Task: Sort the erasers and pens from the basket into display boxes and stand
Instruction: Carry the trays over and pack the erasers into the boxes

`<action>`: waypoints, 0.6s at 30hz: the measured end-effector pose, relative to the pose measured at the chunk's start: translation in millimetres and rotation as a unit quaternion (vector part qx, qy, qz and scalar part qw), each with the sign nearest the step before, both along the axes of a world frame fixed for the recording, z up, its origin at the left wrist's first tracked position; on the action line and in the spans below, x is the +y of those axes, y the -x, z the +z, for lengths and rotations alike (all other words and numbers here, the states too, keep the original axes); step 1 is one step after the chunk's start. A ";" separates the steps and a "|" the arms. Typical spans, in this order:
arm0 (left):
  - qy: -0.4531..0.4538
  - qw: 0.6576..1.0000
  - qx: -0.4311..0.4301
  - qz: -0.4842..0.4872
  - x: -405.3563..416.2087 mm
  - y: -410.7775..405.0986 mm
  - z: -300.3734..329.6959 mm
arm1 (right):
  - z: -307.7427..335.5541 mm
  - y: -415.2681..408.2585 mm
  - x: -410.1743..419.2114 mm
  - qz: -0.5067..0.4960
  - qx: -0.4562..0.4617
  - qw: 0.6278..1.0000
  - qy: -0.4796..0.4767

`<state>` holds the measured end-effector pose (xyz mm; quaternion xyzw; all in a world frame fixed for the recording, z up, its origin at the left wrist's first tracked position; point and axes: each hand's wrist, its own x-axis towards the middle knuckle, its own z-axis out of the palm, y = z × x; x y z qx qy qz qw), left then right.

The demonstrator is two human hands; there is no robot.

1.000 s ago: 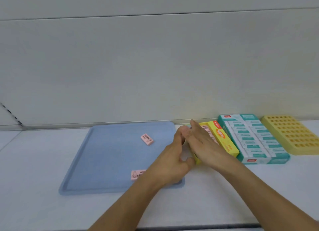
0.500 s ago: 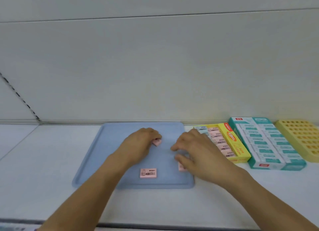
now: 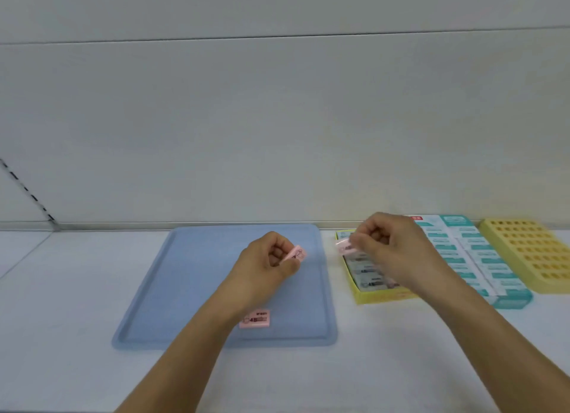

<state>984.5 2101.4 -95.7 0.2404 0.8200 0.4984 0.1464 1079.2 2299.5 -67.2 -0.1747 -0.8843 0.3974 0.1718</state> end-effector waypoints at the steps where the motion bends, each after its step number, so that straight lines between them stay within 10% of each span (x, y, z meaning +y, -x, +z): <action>1: -0.012 1.000 -0.019 -0.010 5.8 -2.4 1.3 | 3.1 1.7 14.0 -0.044 0.007 0.999 0.010; 18: -0.071 0.984 -0.163 0.004 61.0 -22.0 -0.3 | -10.9 25.4 48.4 -0.126 -0.086 0.982 -0.111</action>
